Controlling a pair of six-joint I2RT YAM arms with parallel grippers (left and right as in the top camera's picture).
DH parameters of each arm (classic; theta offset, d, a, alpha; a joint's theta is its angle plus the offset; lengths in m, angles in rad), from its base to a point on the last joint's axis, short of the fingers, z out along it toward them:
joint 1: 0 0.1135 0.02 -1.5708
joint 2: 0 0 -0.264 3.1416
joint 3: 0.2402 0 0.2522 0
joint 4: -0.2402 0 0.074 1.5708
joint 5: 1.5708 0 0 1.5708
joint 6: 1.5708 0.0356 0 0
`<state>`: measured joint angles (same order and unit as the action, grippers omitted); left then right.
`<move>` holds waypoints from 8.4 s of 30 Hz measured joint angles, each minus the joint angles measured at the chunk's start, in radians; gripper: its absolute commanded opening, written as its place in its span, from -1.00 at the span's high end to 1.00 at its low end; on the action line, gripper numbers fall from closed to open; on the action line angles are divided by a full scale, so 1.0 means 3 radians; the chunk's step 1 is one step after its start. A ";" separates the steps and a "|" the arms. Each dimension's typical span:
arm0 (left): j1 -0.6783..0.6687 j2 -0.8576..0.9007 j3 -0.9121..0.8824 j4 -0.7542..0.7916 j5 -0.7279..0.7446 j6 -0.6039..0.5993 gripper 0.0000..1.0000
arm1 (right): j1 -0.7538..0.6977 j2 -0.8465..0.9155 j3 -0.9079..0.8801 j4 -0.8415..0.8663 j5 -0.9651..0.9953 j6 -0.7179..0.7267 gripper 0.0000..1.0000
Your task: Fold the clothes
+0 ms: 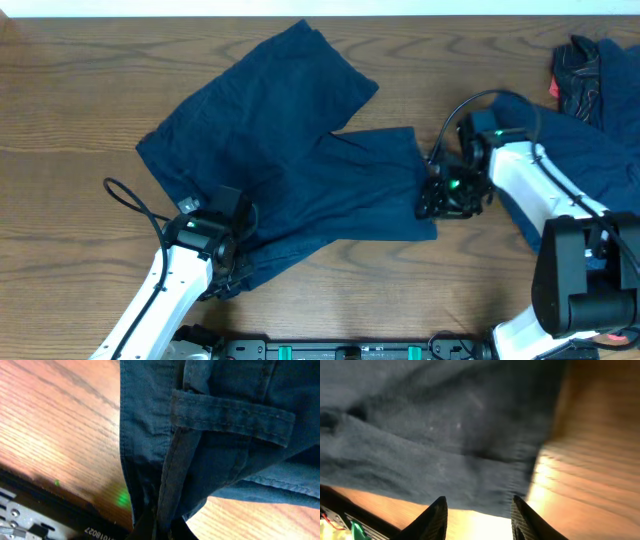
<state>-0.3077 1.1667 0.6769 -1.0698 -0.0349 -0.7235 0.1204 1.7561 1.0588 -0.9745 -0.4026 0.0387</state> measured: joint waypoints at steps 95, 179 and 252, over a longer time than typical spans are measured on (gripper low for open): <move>0.0000 -0.0001 0.0003 -0.0039 0.0170 0.0048 0.88 | 0.0434 -0.1188 -0.1754 0.2316 0.0846 0.1953 -0.08; 0.0642 0.0271 0.0815 0.1227 -0.2000 -0.0918 0.88 | 0.0944 0.1144 0.1968 0.2946 0.1342 0.0500 0.98; 0.1083 0.0650 0.0832 0.1030 0.0296 0.0617 -0.38 | 0.0183 0.1038 0.1837 -0.0328 0.1567 0.0880 -0.41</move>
<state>0.0174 1.3617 0.9264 -0.7609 0.0540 -0.5385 0.1753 2.0674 1.6100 -1.0729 0.0673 0.3027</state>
